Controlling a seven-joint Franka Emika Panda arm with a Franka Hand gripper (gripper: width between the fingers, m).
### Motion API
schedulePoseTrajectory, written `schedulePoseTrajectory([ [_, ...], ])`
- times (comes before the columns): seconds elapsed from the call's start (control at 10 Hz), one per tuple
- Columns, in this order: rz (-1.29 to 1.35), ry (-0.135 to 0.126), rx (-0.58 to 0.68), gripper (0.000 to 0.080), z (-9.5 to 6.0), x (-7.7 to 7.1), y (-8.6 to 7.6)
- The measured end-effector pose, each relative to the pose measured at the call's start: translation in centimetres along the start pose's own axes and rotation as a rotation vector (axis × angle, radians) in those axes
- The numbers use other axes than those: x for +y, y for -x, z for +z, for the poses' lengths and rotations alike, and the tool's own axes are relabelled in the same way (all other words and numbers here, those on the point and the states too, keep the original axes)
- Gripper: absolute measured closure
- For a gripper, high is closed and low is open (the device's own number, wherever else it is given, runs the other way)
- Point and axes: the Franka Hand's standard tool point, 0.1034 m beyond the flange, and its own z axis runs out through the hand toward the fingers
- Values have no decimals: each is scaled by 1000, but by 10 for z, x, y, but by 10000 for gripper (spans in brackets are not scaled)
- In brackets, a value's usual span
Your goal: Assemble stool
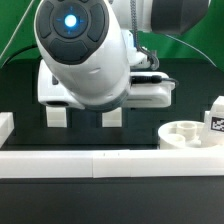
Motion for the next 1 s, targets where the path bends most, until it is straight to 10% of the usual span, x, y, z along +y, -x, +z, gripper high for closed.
schedulePoseTrajectory([
  [0.6,63,24,-25,150,32,-2,-2],
  [1.0,66,20,-25,465,31,0,-2],
])
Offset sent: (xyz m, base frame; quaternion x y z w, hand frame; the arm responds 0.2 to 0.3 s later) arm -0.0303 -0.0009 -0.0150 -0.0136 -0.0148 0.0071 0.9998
